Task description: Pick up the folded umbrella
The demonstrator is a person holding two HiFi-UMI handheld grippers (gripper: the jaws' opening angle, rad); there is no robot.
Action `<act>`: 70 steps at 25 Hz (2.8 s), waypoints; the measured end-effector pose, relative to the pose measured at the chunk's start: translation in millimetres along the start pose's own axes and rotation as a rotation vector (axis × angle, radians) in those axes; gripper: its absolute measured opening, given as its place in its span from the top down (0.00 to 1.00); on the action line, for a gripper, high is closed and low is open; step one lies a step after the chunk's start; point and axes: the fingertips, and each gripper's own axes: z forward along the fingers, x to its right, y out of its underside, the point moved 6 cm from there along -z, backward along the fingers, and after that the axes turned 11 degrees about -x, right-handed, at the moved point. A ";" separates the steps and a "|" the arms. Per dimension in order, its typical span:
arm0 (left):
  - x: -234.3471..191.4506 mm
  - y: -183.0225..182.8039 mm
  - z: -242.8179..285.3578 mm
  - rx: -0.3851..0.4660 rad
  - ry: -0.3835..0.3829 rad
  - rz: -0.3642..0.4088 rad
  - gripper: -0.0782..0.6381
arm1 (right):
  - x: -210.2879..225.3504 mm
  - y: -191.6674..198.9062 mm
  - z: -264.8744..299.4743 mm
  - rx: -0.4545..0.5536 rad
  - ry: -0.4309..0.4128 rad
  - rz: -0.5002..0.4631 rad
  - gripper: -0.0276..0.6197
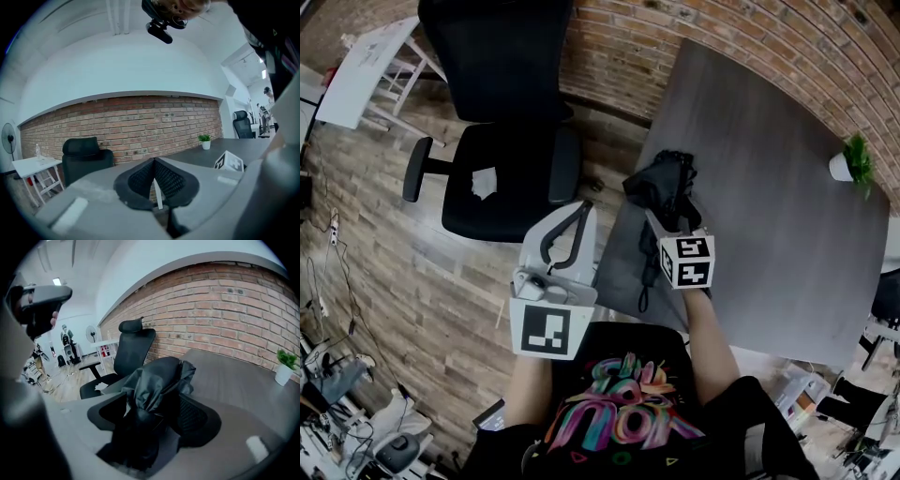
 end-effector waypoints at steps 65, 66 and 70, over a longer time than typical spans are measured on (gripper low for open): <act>0.9 -51.6 -21.1 0.131 0.004 0.056 0.89 | 8.4 -33.4 -76.8 0.241 -0.092 0.188 0.50; 3.2 -54.1 -20.0 0.138 0.012 0.058 0.89 | 10.0 -37.6 -83.9 0.261 -0.088 0.188 0.50; 13.6 -62.1 -14.7 0.165 0.044 0.073 0.89 | 14.8 -51.9 -113.9 0.341 -0.060 0.164 0.50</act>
